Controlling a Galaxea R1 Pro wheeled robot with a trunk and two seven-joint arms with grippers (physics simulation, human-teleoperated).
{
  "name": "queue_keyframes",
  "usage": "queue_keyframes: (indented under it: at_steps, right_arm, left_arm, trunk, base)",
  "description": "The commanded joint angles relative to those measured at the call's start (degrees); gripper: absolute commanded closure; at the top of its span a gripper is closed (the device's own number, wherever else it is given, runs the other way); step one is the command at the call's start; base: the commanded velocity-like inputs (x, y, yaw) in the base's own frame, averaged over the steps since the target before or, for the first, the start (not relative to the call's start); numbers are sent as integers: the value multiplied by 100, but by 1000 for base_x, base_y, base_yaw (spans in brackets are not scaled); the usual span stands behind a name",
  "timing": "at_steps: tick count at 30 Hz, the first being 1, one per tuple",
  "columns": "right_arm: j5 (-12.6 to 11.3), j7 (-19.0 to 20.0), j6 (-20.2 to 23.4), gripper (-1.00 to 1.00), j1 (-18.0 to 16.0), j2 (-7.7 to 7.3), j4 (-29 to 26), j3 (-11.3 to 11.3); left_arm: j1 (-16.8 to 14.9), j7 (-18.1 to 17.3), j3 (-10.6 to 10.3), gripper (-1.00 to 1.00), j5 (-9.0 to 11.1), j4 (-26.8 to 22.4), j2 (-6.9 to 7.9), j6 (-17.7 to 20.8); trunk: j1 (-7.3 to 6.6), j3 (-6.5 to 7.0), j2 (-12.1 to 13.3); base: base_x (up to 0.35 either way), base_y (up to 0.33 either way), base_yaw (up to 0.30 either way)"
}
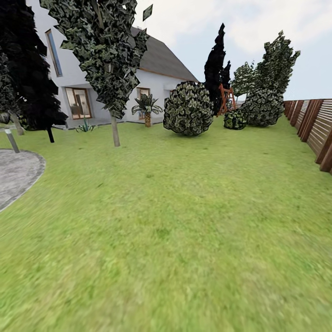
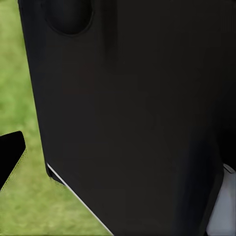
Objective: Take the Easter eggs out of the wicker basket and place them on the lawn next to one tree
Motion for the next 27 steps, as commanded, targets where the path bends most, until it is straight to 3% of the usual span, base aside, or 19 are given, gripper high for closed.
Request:
queue_keyframes:
  at_steps: [1, 14, 27]
  right_arm:
    - [43, 0, -2, -100, -8, -1, 14, 2]
    - [43, 0, 2, -100, -8, -1, 14, 2]
    - [43, 0, 4, -100, -8, -1, 14, 2]
  left_arm:
    - [3, 7, -1, -100, -4, -11, 1, -5]
    - [3, 7, -1, -100, -4, -11, 3, -5]
    - [0, 7, -1, -100, -4, -11, -1, -5]
  trunk:
    - [3, -4, -2]
    - [3, -4, -2]
    - [3, -4, -2]
  base:
    - [335, 0, 0]
    - [335, 0, 1]
    - [335, 0, 92]
